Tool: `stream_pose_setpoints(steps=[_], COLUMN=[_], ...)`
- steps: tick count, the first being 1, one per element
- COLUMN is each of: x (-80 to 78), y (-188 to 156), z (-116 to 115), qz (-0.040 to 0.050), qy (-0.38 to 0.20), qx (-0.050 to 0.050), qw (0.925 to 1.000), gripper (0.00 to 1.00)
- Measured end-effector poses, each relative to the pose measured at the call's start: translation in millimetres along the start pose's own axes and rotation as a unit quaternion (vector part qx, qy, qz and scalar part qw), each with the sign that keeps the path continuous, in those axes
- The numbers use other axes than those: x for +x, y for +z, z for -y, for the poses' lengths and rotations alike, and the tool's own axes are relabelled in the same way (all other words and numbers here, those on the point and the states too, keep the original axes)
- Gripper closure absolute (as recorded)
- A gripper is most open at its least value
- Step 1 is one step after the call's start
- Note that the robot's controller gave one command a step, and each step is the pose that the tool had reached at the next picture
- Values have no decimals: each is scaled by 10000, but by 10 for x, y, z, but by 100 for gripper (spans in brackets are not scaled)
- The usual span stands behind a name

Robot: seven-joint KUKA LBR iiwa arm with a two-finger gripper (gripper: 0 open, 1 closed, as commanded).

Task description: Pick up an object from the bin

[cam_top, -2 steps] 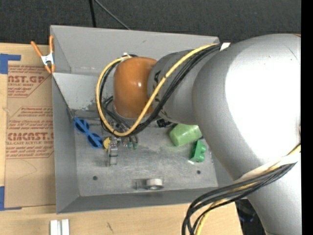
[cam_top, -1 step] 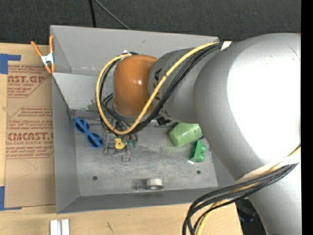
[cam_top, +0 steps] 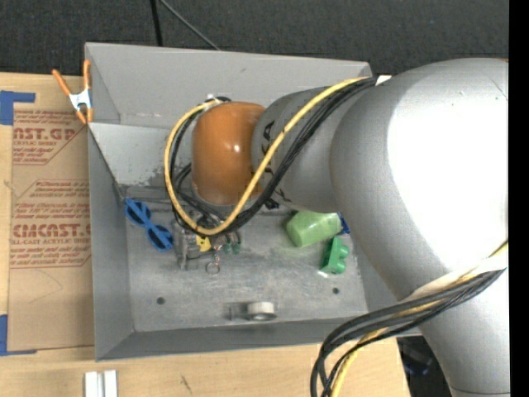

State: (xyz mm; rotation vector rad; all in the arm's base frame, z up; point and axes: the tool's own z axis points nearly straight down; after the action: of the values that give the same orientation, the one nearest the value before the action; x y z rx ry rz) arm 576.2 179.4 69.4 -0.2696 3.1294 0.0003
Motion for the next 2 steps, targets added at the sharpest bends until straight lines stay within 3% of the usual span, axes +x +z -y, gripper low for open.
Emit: stream_pose_setpoints(steps=[1, 2], x=[-2, -241], y=[-3, -8], z=[-1, -347], qz=[3, 20], qy=[5, 21], qx=[-4, -15], qw=[10000, 10000], gripper=[0, 0])
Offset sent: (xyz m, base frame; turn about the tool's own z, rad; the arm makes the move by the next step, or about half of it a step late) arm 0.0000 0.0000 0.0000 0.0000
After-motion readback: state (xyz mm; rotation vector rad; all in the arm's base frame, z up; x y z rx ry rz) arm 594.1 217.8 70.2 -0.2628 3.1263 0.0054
